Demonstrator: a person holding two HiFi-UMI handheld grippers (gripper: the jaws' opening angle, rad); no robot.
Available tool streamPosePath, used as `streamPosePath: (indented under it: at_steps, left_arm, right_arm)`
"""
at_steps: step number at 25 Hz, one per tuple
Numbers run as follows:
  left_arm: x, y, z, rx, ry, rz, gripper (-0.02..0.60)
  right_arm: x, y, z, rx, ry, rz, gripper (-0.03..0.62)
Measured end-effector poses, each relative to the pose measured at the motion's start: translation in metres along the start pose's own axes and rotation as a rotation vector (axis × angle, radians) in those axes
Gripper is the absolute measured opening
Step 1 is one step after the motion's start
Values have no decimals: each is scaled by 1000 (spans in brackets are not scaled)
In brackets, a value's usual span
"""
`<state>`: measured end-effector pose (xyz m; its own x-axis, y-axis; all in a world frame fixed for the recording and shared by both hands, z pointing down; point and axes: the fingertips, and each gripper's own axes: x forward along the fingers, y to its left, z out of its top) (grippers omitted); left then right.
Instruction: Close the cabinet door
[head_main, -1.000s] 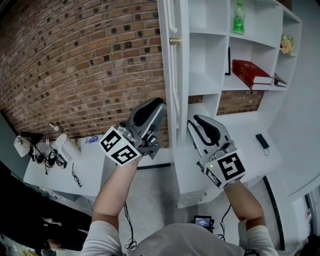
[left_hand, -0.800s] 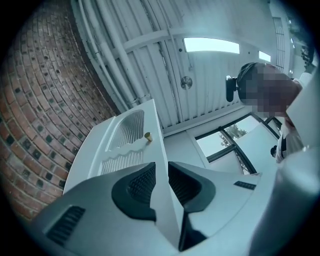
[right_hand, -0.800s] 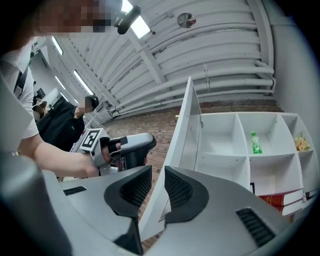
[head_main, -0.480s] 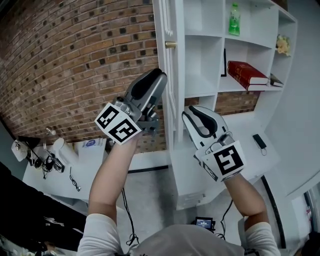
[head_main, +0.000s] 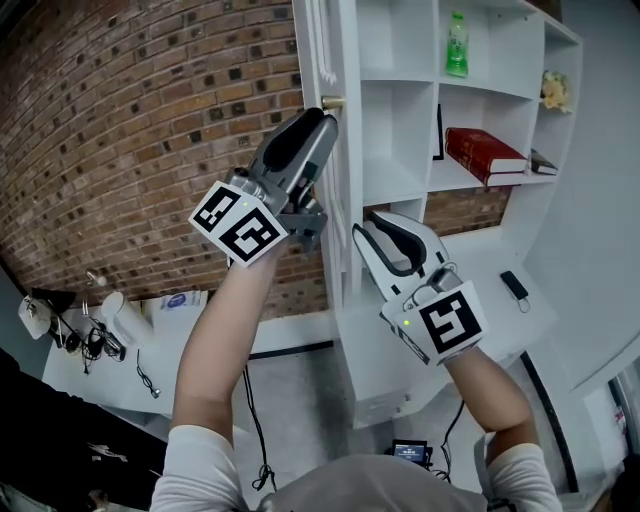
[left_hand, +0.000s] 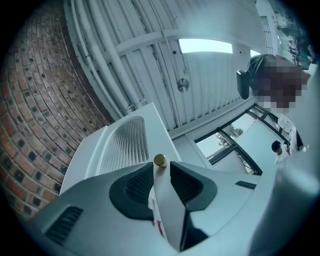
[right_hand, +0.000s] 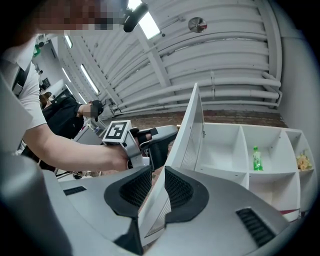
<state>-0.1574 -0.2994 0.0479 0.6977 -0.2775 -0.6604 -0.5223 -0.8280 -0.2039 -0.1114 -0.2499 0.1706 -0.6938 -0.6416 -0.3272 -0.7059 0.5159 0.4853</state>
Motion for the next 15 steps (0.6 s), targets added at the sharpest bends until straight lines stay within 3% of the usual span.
streamPosePath:
  at_steps: [9,15]
  left_arm:
    - [16,2,13,-17,-39,-50,99]
    - [37,-6,-2,-11,-25,-62,98]
  right_arm:
    - [6,-5,7,-20,-12,-11,81]
    - [-5,-25,-2,-12,-16,-18,81]
